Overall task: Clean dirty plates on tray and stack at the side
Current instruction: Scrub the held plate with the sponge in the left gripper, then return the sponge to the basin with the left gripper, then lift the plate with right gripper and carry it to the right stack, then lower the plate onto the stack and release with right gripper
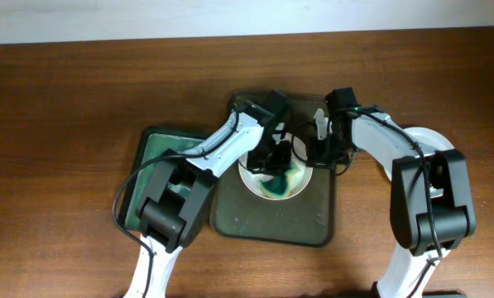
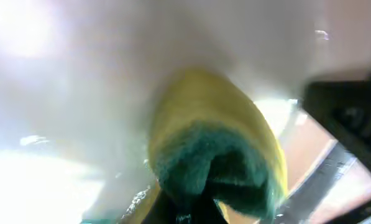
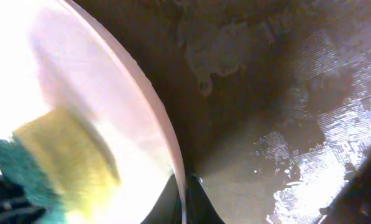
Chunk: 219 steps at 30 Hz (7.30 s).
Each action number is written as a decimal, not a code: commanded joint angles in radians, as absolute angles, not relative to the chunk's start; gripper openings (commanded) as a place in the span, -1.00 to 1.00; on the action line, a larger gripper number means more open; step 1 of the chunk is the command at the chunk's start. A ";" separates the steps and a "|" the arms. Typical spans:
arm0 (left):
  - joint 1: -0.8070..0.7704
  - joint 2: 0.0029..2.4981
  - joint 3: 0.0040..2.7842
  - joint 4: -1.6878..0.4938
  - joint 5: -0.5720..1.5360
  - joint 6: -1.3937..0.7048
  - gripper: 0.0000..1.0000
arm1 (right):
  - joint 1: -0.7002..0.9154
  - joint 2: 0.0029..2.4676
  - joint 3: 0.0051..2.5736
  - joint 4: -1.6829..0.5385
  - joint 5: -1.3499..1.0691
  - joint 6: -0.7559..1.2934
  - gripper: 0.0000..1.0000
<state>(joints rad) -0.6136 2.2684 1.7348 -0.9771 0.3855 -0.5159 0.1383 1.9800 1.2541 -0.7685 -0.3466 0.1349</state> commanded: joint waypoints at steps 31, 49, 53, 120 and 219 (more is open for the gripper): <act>-0.683 2.195 1.652 -0.883 0.211 -0.498 -1.00 | 0.136 2.017 1.245 -0.770 -0.276 0.139 -0.92; -0.545 2.046 1.777 -1.095 -0.105 -0.561 -1.00 | 0.136 2.017 1.245 -0.775 -0.276 0.138 -0.92; -0.441 1.890 1.777 -1.237 -0.098 -0.521 -1.00 | 0.136 2.017 1.245 -0.780 -0.276 0.135 -0.92; -0.177 1.405 1.345 -1.026 0.046 -0.387 0.99 | 0.975 1.556 1.246 -1.086 1.272 0.450 -0.92; -0.177 1.405 1.345 -1.026 0.046 -0.387 0.99 | 0.049 0.325 0.468 -0.342 0.002 0.056 0.96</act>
